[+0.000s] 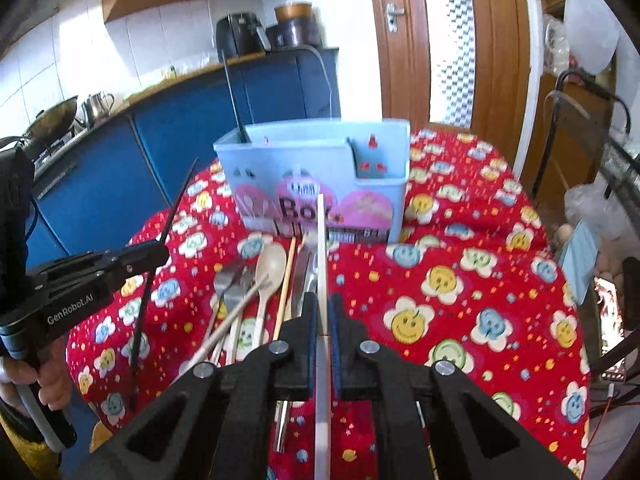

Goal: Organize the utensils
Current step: 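Lift both chopsticks and lower them into the blue caddy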

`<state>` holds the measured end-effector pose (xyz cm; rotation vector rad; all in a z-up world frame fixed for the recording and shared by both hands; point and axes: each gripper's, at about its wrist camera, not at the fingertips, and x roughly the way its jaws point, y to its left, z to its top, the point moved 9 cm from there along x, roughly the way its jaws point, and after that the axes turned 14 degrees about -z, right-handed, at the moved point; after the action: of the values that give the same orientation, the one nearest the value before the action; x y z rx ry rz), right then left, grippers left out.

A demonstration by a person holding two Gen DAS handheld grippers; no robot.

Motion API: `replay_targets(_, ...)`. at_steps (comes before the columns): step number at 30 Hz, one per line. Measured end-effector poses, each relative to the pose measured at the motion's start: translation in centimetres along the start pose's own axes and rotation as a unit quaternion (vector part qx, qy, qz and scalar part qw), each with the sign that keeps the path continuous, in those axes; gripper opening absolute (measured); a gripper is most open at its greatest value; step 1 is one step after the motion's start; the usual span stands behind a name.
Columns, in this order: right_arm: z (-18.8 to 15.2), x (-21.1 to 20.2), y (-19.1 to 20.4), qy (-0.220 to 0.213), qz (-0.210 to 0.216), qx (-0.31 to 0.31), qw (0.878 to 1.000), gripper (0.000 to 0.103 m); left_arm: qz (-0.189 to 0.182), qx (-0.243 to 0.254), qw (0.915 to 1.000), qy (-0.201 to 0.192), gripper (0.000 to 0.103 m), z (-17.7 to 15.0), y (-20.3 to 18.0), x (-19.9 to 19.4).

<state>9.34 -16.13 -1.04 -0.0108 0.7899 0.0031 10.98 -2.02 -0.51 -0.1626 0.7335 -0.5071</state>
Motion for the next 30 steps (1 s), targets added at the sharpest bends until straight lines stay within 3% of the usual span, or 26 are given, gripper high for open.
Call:
replay_targets(15,5.3,-2.5,-1.7,-0.097,0.006,0.041,0.994,0.007,-0.013,0.026,0.9967,-0.076,0.005,6.9,-1.8,-1.4)
replay_targets(30,8.5,-1.0,-2.7,-0.121,0.014,0.056,0.991,0.007,0.0,0.051,0.9817,-0.184,0.005,17.2,-2.4,-3.6)
